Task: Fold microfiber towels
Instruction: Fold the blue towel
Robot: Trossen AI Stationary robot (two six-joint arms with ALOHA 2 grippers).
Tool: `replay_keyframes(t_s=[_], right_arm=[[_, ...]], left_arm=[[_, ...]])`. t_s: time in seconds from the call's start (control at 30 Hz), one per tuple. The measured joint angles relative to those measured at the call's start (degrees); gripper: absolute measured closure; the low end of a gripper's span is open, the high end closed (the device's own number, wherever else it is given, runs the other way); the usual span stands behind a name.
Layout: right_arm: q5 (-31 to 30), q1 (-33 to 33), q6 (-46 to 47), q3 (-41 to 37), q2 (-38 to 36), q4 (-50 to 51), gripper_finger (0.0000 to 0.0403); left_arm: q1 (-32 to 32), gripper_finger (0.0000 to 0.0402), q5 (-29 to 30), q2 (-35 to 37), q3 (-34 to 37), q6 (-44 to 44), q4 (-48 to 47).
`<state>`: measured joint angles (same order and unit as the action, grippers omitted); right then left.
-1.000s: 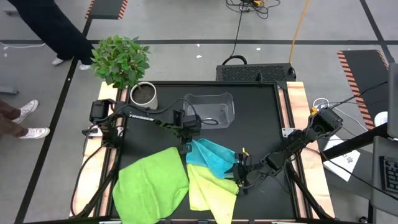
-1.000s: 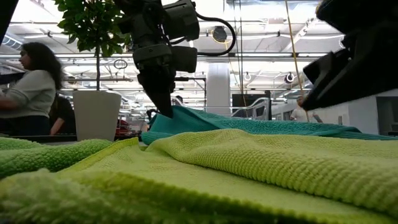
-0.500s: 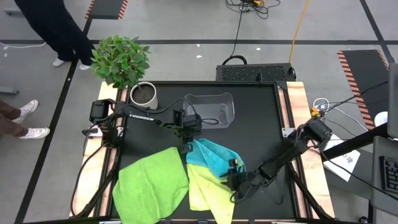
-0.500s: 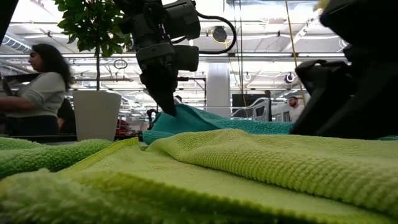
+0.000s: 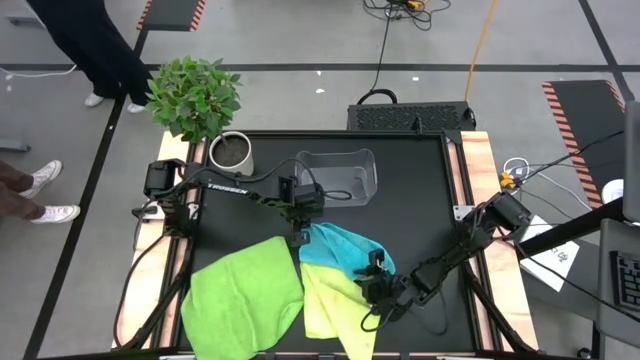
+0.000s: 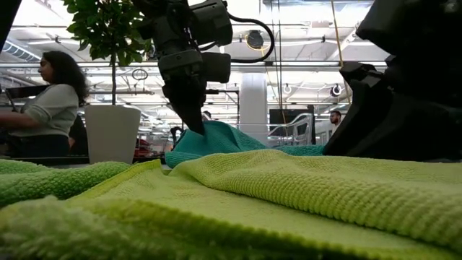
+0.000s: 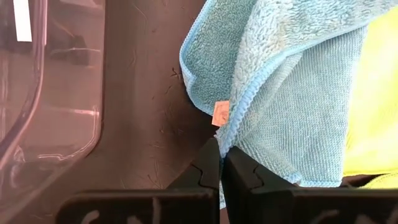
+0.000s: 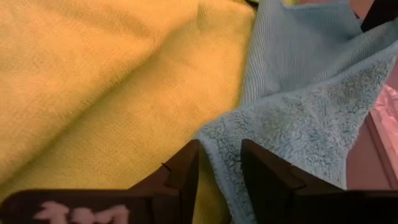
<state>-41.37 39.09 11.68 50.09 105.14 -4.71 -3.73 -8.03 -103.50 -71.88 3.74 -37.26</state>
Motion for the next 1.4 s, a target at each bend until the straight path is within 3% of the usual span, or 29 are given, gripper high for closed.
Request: replay_keyframes(t_s=[0.23,0.5,0.9,1.1,1.4], right_arm=[[0.7,0.0,-0.2,0.0,-2.6,-0.3,0.0395],[-1.0,0.1,8.3,0.0,-7.5,10.0,0.0401],[-9.2,-0.3,22.7,-1.1,-12.6,25.9,0.0402],[-9.4,-1.6,27.6,-5.8,-15.8,26.1,0.0402],[-5.1,-2.3,32.5,-10.6,-17.6,23.1,0.0403]], left_arm=[[0.0,0.0399,0.0,0.0,0.0,0.1,-0.2],[0.0,0.0397,0.0,0.0,0.0,0.0,-0.2],[-0.2,0.0399,0.8,0.0,0.0,-0.4,0.0],[-0.5,0.0399,1.1,0.0,0.0,-0.4,0.1],[-0.6,0.0399,2.3,0.0,0.0,-0.4,0.7]])
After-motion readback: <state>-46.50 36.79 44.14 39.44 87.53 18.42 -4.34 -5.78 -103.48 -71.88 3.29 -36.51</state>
